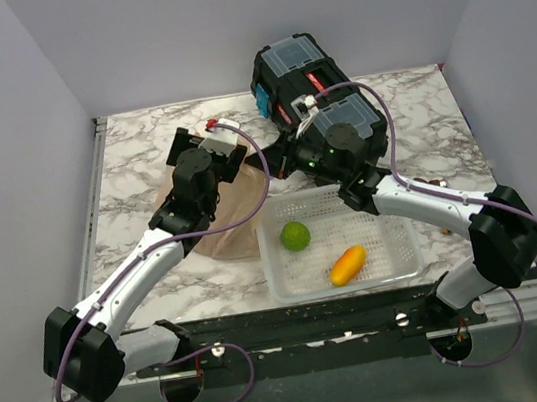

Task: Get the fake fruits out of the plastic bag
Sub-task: Adjust the plastic bag at the center of the board.

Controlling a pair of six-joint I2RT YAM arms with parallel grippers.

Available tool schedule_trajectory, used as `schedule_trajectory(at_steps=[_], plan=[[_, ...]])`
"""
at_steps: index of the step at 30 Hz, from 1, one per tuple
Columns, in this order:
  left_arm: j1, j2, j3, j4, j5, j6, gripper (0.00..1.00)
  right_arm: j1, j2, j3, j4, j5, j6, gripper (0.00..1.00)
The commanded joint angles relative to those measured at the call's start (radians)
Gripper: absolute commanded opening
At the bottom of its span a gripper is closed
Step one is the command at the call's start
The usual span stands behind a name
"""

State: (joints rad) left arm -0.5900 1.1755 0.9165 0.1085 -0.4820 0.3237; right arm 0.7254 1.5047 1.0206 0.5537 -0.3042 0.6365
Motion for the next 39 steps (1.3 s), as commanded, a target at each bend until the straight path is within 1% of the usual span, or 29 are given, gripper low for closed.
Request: schedule_trajectory(at_steps=[1, 3, 5, 6, 7, 8, 9, 10, 11, 14, 17, 19, 23, 26, 27, 29, 31, 33, 36, 37, 38, 39], plan=[[0.029, 0.038, 0.078, 0.017, 0.093, -0.028, 0.98, 0.003, -0.013, -0.013, 0.028, -0.042, 0.007, 0.1], [0.043, 0.052, 0.11, -0.012, 0.126, -0.058, 0.95, 0.003, -0.007, -0.005, 0.018, -0.047, 0.007, 0.1], [0.06, 0.067, 0.14, -0.04, 0.17, -0.079, 0.87, 0.003, -0.005, -0.005, 0.021, -0.054, 0.008, 0.1], [0.068, 0.074, 0.152, -0.052, 0.2, -0.089, 0.79, 0.003, -0.003, -0.005, 0.025, -0.057, 0.01, 0.1], [0.078, 0.076, 0.165, -0.07, 0.221, -0.1, 0.67, 0.003, -0.002, -0.003, 0.025, -0.058, 0.011, 0.1], [0.088, 0.076, 0.176, -0.09, 0.243, -0.114, 0.52, 0.003, -0.002, 0.004, 0.021, -0.057, 0.012, 0.1], [0.101, 0.074, 0.186, -0.106, 0.25, -0.129, 0.31, 0.002, 0.0, 0.01, 0.012, -0.057, 0.011, 0.1], [0.113, 0.068, 0.188, -0.107, 0.24, -0.149, 0.05, 0.002, -0.001, 0.017, 0.005, -0.056, 0.01, 0.1], [0.124, 0.059, 0.187, -0.129, 0.218, -0.172, 0.0, 0.003, -0.003, 0.019, -0.004, -0.05, 0.007, 0.1], [0.159, 0.005, 0.164, -0.158, 0.239, -0.241, 0.0, 0.003, -0.009, 0.017, -0.023, -0.016, 0.005, 0.1], [0.173, -0.071, 0.133, -0.188, 0.215, -0.313, 0.0, 0.003, 0.001, 0.066, -0.138, 0.092, 0.006, 0.1], [0.174, -0.118, 0.098, -0.185, 0.214, -0.318, 0.0, 0.003, 0.011, 0.098, -0.206, 0.149, 0.007, 0.1], [0.176, -0.199, 0.041, -0.168, 0.208, -0.315, 0.0, 0.003, 0.027, 0.122, -0.25, 0.178, -0.002, 0.11], [0.176, -0.265, -0.003, -0.135, 0.222, -0.278, 0.0, 0.004, 0.031, 0.158, -0.353, 0.286, 0.018, 0.12], [0.175, -0.283, -0.022, -0.114, 0.234, -0.271, 0.0, 0.004, 0.027, 0.154, -0.368, 0.315, 0.019, 0.14], [0.174, -0.319, -0.051, -0.065, 0.275, -0.267, 0.0, 0.005, 0.019, 0.153, -0.402, 0.369, 0.006, 0.21], [0.173, -0.343, -0.067, -0.042, 0.321, -0.261, 0.0, 0.01, 0.02, 0.193, -0.47, 0.391, -0.032, 0.34], [0.17, -0.354, -0.078, -0.027, 0.338, -0.256, 0.0, 0.039, 0.028, 0.271, -0.565, 0.435, -0.098, 0.46], [0.17, -0.349, -0.046, -0.07, 0.338, -0.264, 0.0, 0.098, 0.045, 0.363, -0.687, 0.549, -0.16, 0.63], [0.168, -0.347, -0.038, -0.077, 0.328, -0.262, 0.0, 0.106, 0.054, 0.4, -0.719, 0.578, -0.157, 0.69], [0.166, -0.347, -0.038, -0.078, 0.309, -0.264, 0.0, 0.109, 0.071, 0.436, -0.766, 0.619, -0.147, 0.78], [0.165, -0.346, -0.04, -0.079, 0.289, -0.276, 0.0, 0.114, 0.091, 0.481, -0.803, 0.66, -0.134, 0.84]])
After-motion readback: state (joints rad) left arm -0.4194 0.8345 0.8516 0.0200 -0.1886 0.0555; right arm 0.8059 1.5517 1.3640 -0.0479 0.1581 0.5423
